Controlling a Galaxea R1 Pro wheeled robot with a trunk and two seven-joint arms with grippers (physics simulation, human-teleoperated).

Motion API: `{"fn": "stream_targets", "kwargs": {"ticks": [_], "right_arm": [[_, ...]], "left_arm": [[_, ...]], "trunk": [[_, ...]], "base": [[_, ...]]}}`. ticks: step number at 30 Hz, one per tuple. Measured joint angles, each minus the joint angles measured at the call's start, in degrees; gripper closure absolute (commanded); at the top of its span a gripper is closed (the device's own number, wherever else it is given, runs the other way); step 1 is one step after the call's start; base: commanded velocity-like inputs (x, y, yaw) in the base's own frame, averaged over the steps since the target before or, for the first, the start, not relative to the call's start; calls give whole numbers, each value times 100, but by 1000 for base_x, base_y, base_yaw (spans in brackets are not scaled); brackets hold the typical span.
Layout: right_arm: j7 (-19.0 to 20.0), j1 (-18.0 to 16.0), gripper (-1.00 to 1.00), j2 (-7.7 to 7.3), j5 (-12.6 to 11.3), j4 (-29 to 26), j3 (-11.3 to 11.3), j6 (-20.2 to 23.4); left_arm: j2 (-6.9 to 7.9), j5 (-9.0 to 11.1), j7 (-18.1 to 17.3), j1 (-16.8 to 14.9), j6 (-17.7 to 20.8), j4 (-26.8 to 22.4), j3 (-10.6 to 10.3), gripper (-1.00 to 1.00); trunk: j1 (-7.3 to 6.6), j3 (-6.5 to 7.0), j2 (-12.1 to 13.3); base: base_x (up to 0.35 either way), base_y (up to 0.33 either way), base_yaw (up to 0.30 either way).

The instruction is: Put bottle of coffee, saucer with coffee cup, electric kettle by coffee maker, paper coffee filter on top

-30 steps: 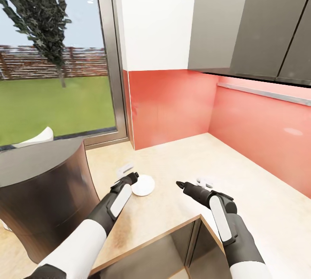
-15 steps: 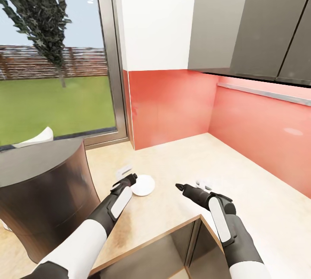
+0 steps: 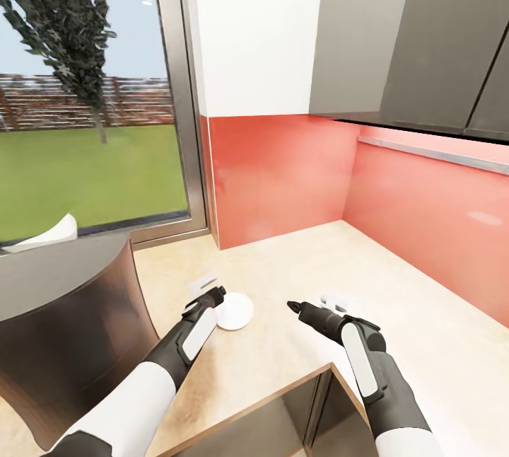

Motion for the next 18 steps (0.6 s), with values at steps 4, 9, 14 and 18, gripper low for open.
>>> {"fn": "stream_targets", "kwargs": {"ticks": [4, 9, 14, 18], "right_arm": [[0, 0, -100, 5, -2, 3, -1, 0], [0, 0, -100, 13, -4, 8, 6, 0], [0, 0, -100, 16, -3, 9, 2, 0], [0, 0, -100, 16, -4, 9, 0, 0]], "left_arm": [[-17, 0, -57, 12, 0, 0, -7, -100], [-21, -1, -106, 21, -2, 30, -11, -100], [-22, 26, -233, 22, -83, 118, -11, -100], [-18, 236, -511, 22, -282, 321, -12, -100]], "trunk": [[0, 0, 0], [0, 0, 0], [0, 0, 0], [0, 0, 0]], "base": [[7, 0, 0], [1, 0, 0], [0, 0, 0], [0, 0, 0]]}}
